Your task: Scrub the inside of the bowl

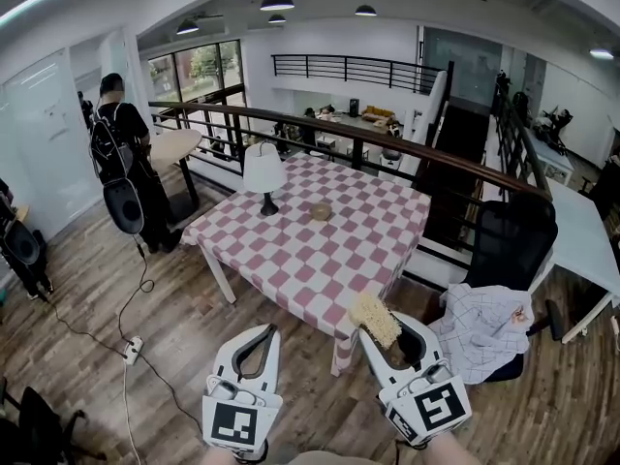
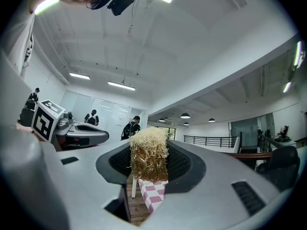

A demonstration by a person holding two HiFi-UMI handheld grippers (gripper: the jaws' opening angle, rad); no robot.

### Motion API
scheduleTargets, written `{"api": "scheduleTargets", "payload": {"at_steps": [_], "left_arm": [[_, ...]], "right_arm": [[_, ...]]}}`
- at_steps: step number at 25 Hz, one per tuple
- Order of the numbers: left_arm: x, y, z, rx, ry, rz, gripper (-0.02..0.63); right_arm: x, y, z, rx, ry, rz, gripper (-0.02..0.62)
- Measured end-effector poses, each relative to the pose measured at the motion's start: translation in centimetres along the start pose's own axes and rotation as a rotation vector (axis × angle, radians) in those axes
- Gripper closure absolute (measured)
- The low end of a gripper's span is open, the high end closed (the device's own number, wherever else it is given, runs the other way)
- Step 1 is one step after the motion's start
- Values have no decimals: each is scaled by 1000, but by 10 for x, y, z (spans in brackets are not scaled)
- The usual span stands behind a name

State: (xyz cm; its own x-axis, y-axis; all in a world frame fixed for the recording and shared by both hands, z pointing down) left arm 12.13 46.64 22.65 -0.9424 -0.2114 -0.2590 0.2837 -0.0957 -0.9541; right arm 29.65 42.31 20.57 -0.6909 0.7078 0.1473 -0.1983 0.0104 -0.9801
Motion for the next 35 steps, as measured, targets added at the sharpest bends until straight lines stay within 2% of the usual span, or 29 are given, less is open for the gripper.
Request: {"api": "scheduleTargets", "payload": {"at_steps": [11,17,24,28,35], "left_arm": [[1,-12,21,19,12,10,592],[17,-25,57,-18,3,7,592],[73,-53,111,15,-44,-15,592],[115,-62,151,12,-58,-5,592],[187,-81,227,75,-103,-33,592]], "right_arm": [[-12,-18,22,13,30,-2,434],[-15,-31,62,9,18,2,434],[-23,-30,134,1,-3,11,433],[-29,-31,188,41,-8,-7,433],[-55,-32,279,81,-60,37,433]]}}
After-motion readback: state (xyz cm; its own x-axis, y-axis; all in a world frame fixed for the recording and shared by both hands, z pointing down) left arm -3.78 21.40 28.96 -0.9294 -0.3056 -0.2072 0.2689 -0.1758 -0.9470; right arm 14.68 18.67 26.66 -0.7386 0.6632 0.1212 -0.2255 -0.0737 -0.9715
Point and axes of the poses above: the fingertips, and each gripper's own axes: z forward along the fingers, x to its left, y out of its top, the point moved 4 cm from there along -z, backward along the fingers, and after that the axes turned 13 degrees about x, right-handed, at the moved point
